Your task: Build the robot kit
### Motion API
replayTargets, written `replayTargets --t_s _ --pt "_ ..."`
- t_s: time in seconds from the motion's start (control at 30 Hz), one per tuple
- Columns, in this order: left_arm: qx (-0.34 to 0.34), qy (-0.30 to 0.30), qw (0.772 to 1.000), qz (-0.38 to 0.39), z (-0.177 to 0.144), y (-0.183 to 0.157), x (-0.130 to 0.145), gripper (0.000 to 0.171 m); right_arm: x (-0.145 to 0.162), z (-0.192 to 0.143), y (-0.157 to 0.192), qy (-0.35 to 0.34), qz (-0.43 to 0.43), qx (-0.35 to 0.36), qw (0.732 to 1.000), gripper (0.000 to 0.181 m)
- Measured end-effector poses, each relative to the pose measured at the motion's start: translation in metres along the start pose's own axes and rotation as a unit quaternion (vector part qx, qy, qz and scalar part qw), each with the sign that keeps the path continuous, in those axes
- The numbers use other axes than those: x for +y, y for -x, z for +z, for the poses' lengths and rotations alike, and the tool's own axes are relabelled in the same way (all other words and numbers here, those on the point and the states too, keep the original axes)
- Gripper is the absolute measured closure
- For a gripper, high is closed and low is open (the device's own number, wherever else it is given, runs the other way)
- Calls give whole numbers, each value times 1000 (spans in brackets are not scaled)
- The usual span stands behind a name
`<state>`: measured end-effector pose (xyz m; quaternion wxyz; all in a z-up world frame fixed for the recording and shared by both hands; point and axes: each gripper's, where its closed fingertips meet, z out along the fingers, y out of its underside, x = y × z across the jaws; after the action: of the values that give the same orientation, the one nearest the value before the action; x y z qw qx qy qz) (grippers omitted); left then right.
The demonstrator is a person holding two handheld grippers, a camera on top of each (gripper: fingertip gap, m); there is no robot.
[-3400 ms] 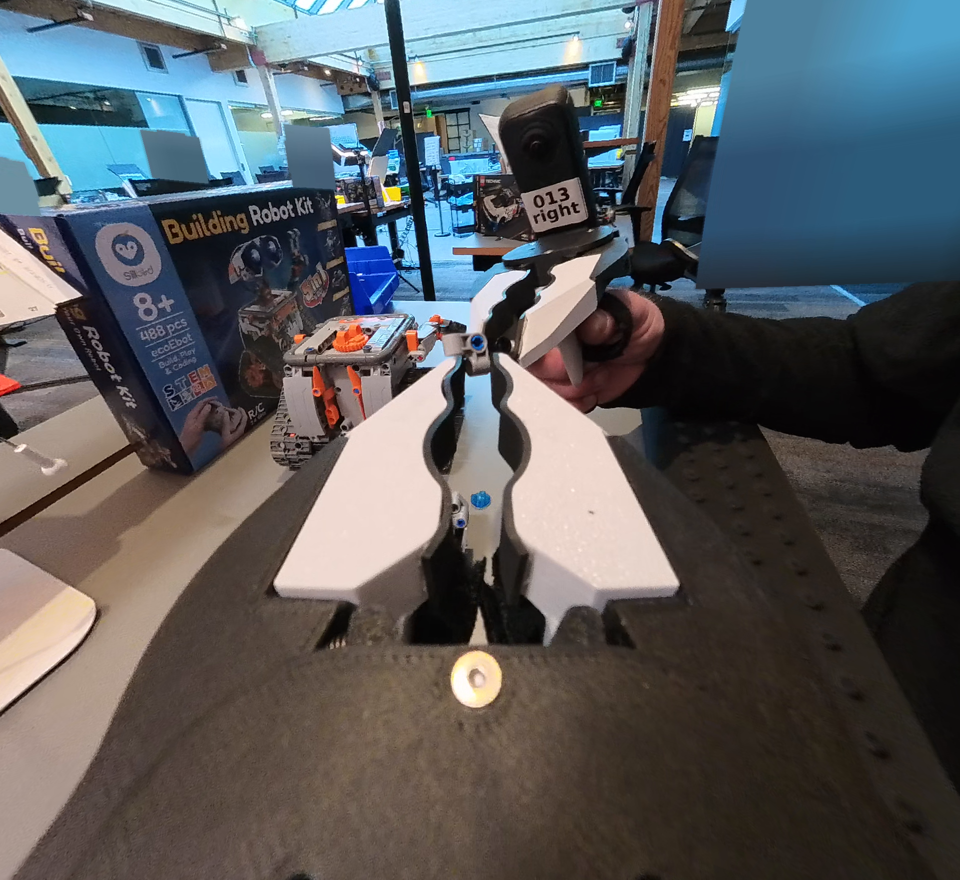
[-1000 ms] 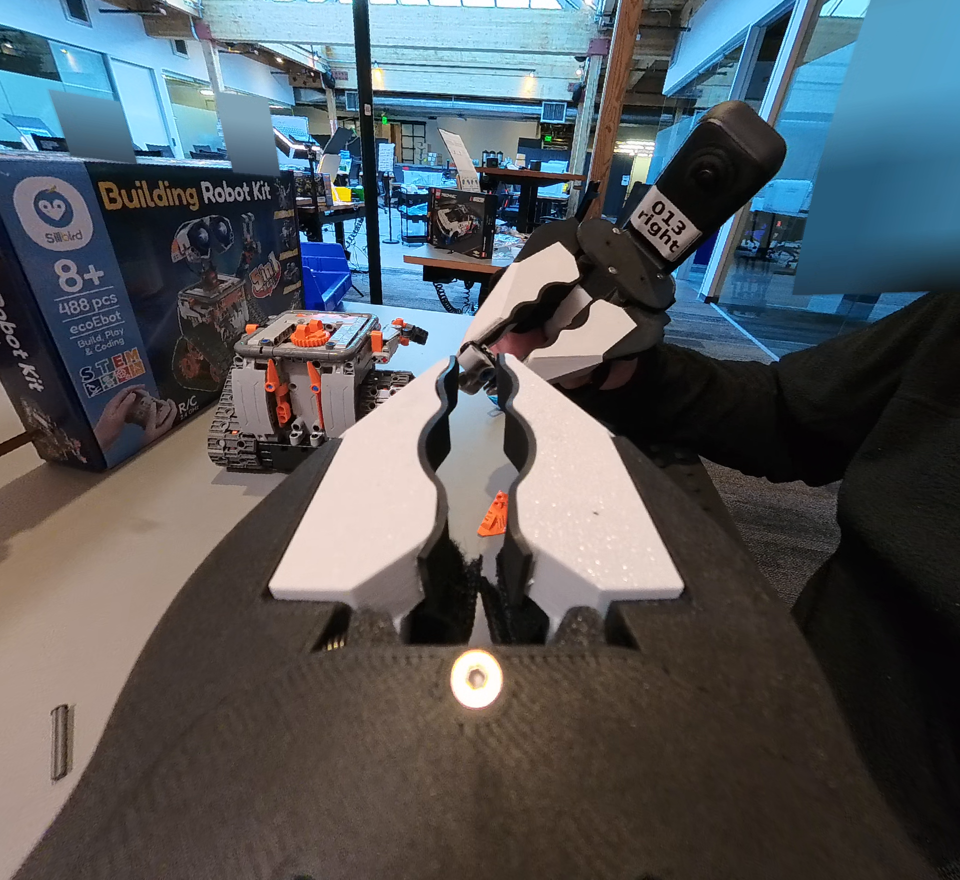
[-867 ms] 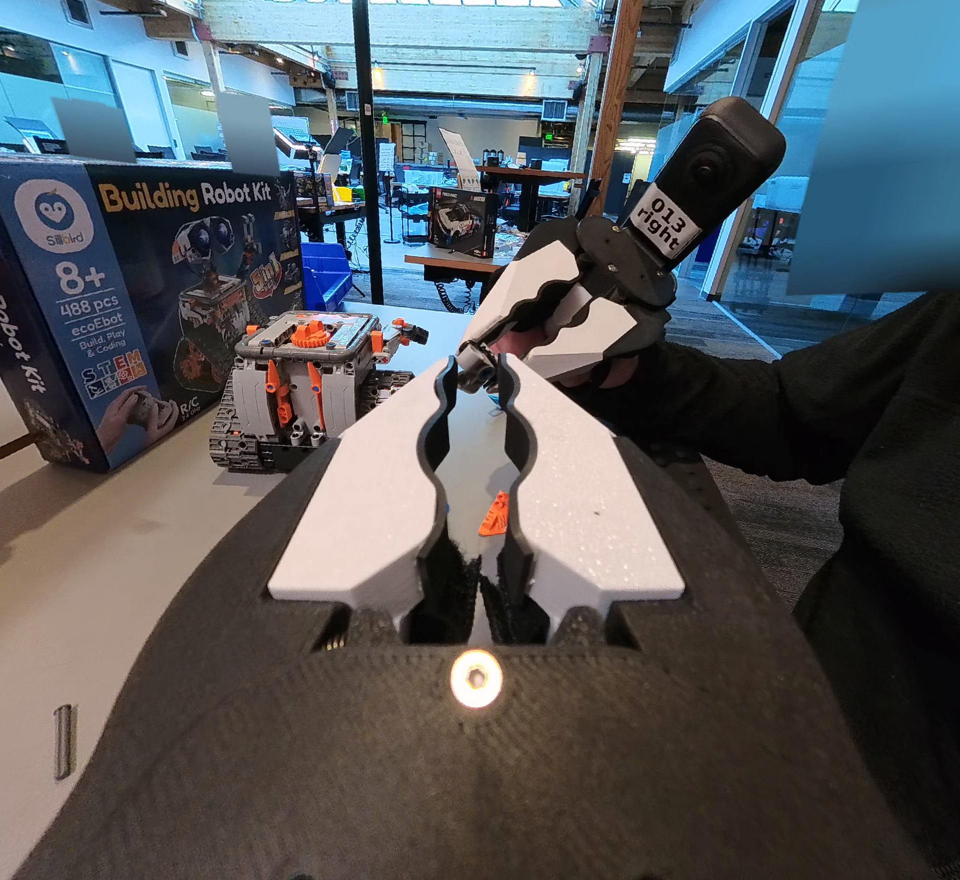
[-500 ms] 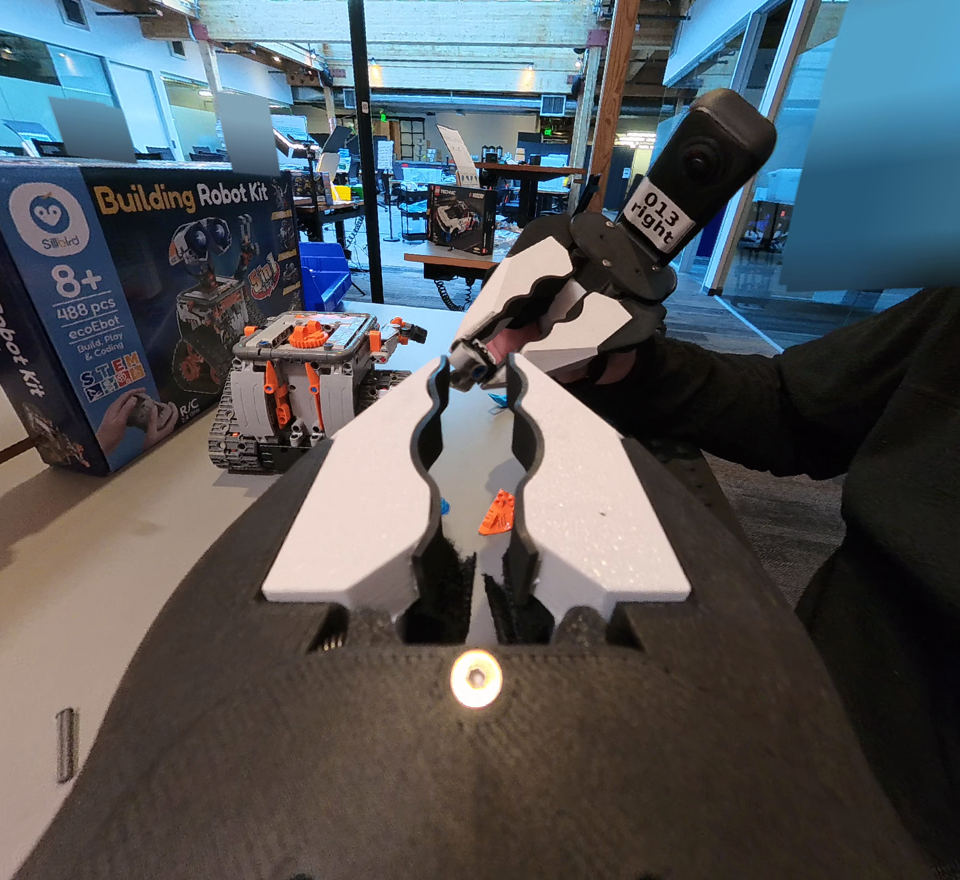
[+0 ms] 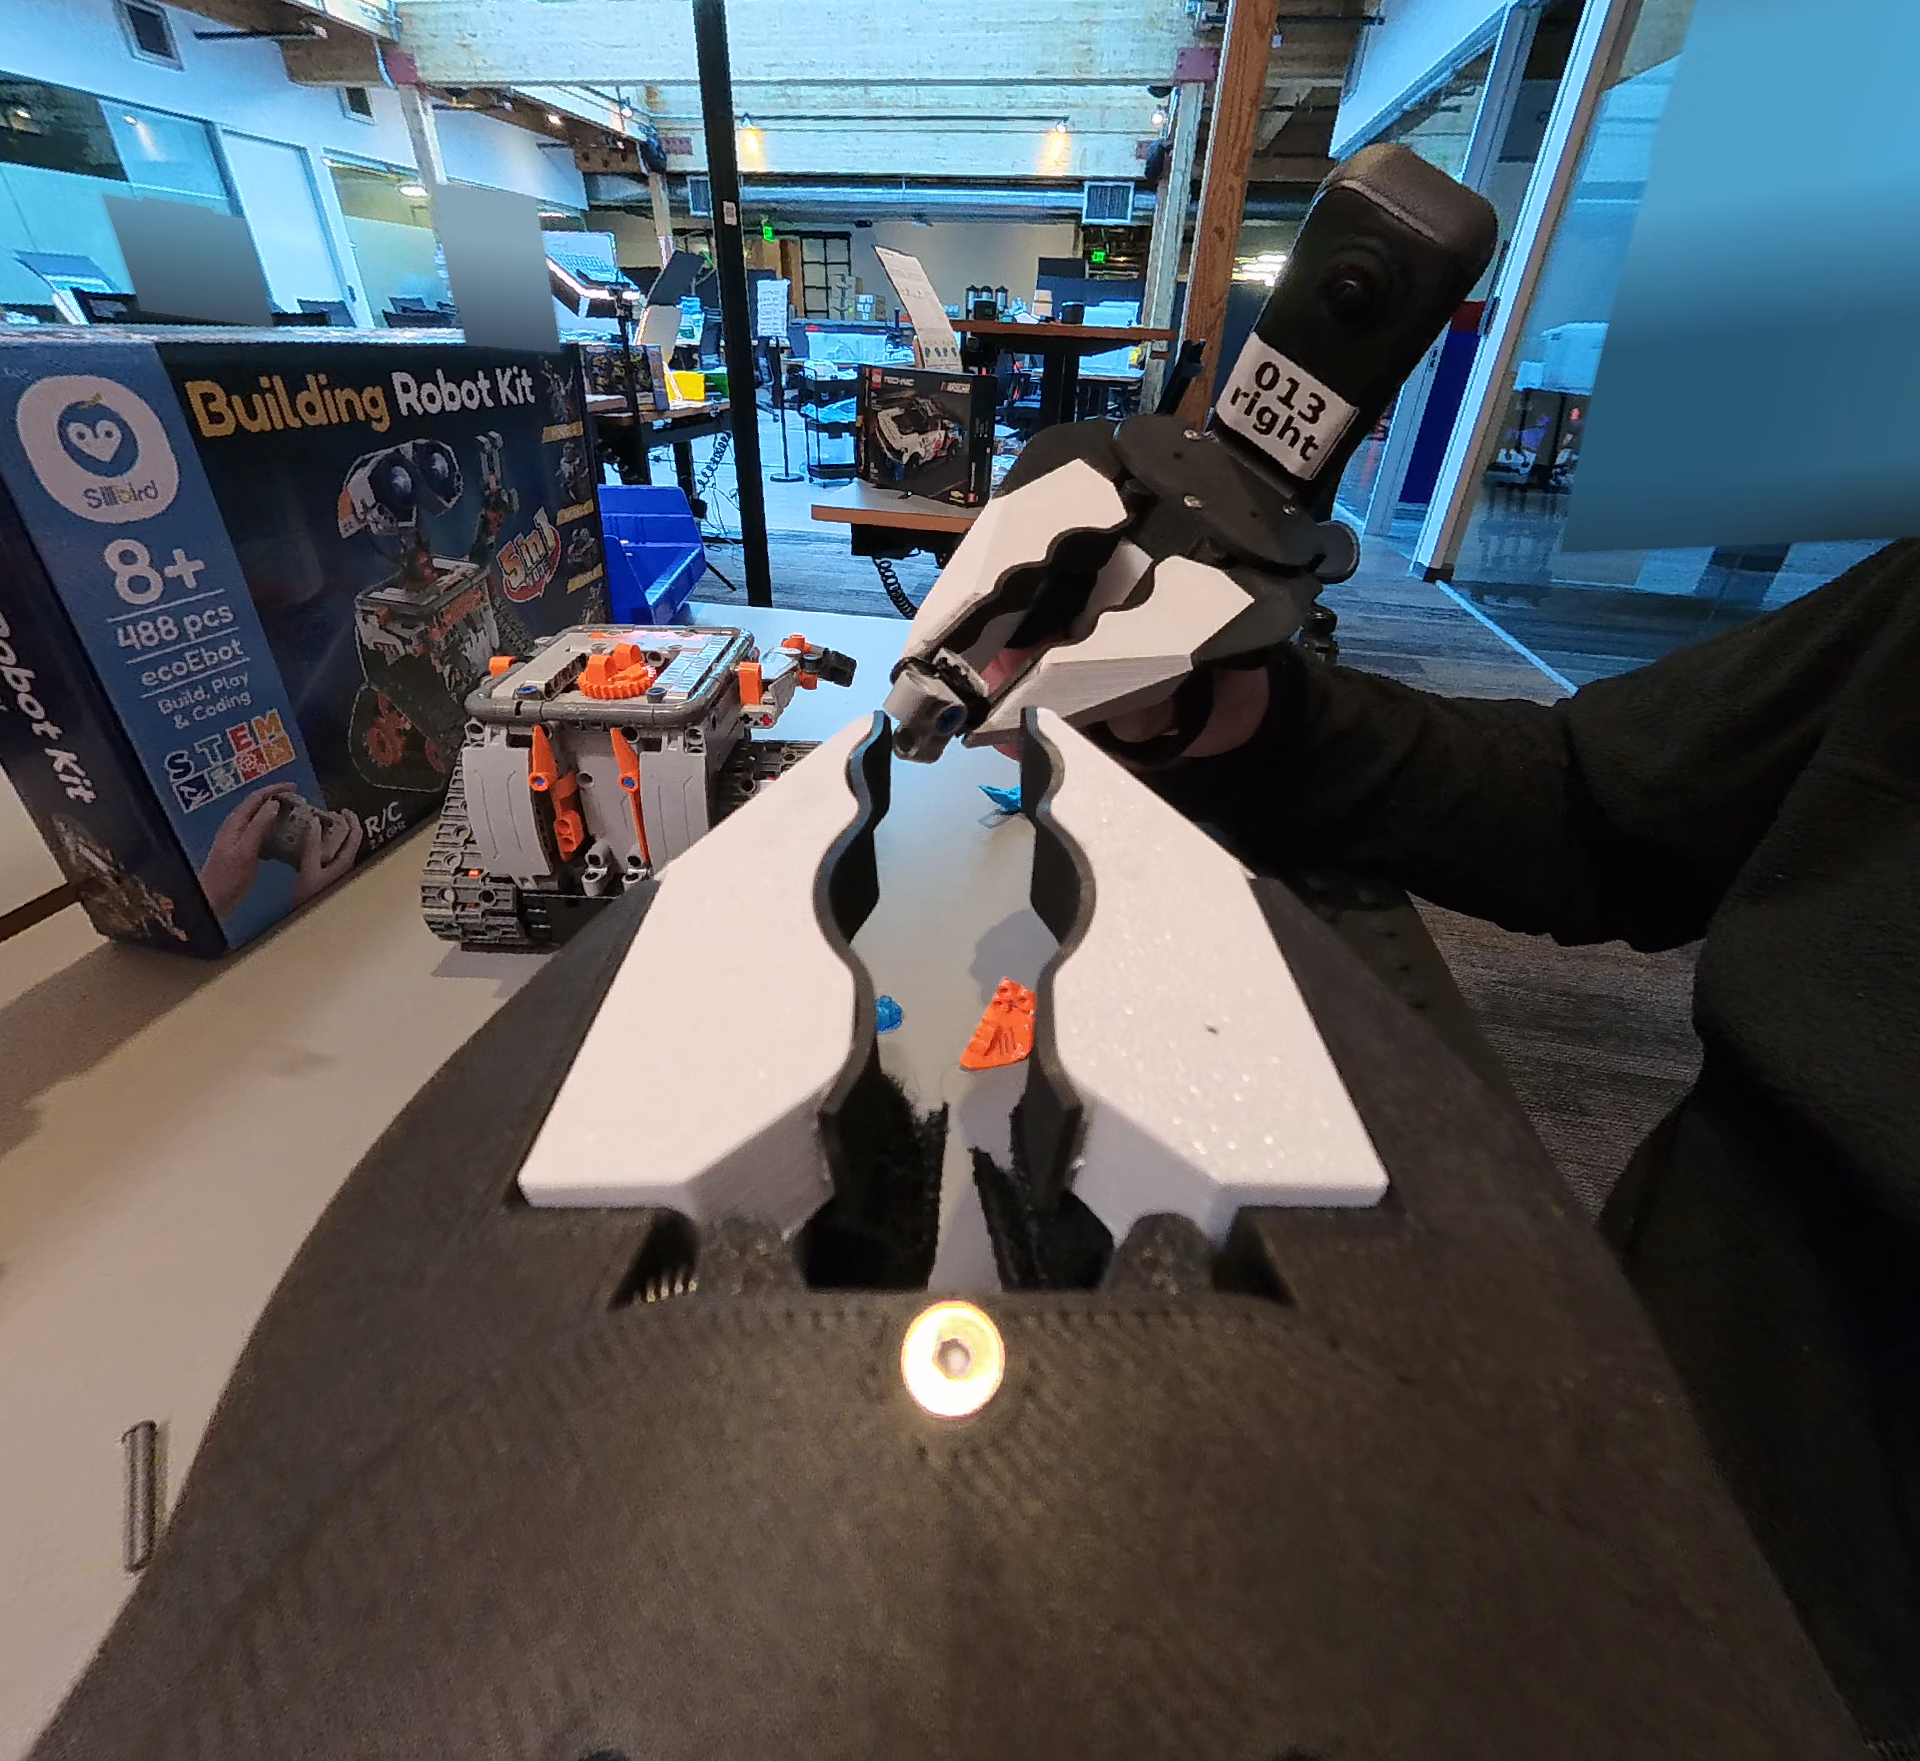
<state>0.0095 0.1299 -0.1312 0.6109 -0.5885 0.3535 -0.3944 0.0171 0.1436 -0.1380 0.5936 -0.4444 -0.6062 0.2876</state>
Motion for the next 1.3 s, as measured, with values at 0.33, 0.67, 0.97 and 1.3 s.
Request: replayTargets --t_s 0.33,0.67,0.97,1.3 --pt "-3 3 1000 0 1 2 2 153 1 0 1 -3 13 -12 1000 167" --pt "-7 5 1000 6 1 4 3 160 1 -1 2 -8 27 -26 999 167" --pt "-8 10 1000 13 2 3 5 157 2 -1 1 -10 38 -32 999 167" --pt "-10 14 1000 20 2 3 5 159 2 -2 2 -12 41 -37 998 167"
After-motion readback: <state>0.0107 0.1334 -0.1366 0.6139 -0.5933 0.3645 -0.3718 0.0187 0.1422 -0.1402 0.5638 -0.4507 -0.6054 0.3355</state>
